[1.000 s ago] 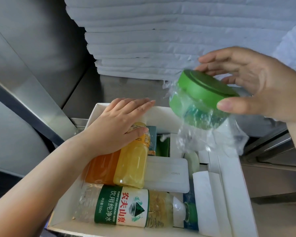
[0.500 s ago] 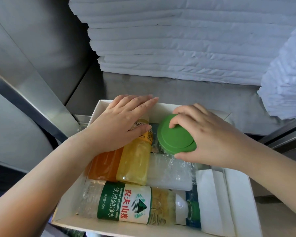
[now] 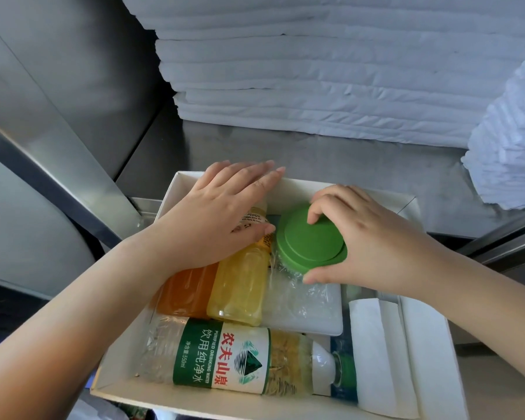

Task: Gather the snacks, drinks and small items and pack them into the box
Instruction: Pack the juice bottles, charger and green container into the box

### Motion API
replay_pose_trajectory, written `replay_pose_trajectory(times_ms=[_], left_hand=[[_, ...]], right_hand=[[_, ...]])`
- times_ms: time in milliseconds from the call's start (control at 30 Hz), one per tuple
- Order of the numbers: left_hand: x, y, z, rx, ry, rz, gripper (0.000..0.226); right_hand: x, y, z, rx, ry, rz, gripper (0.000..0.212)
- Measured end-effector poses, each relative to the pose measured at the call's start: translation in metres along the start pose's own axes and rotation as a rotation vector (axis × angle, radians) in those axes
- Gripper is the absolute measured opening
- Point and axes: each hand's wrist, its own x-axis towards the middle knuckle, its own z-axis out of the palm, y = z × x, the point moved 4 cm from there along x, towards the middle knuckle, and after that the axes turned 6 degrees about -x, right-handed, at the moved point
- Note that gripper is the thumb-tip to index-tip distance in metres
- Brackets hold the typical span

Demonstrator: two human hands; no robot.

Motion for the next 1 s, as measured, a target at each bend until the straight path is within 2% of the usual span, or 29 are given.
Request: replay_pose_trajectory(times_ms=[233, 300, 467, 600, 1000], left_hand=[[-0.003, 0.023, 0.002, 0.060, -0.011, 0.148, 0.085], [-0.004, 0.025, 0.004, 0.105, -0.016, 0.158, 0.082], [-0.002, 0.026, 0.003, 0.116, -0.022, 0.142, 0.059], [0.000, 0.031, 0.003, 0.139, -0.020, 0.142, 0.047], [0.003, 0.030, 0.004, 0.194, -0.108, 0.122, 0.056]], right_hand=[[-0.002, 0.002, 0.003, -0.033, -0.028, -0.064, 0.068], [-0.006, 0.006, 0.001, 0.021, -0.067, -0.078, 0.070], [-0.011, 0.020, -0.002, 0.127, -0.124, -0.081, 0.056], [-0.013, 0.028, -0.002, 0.092, -0.121, -0.086, 0.047], [-0.012, 0.031, 0.003, 0.081, -0.056, -0.027, 0.048]])
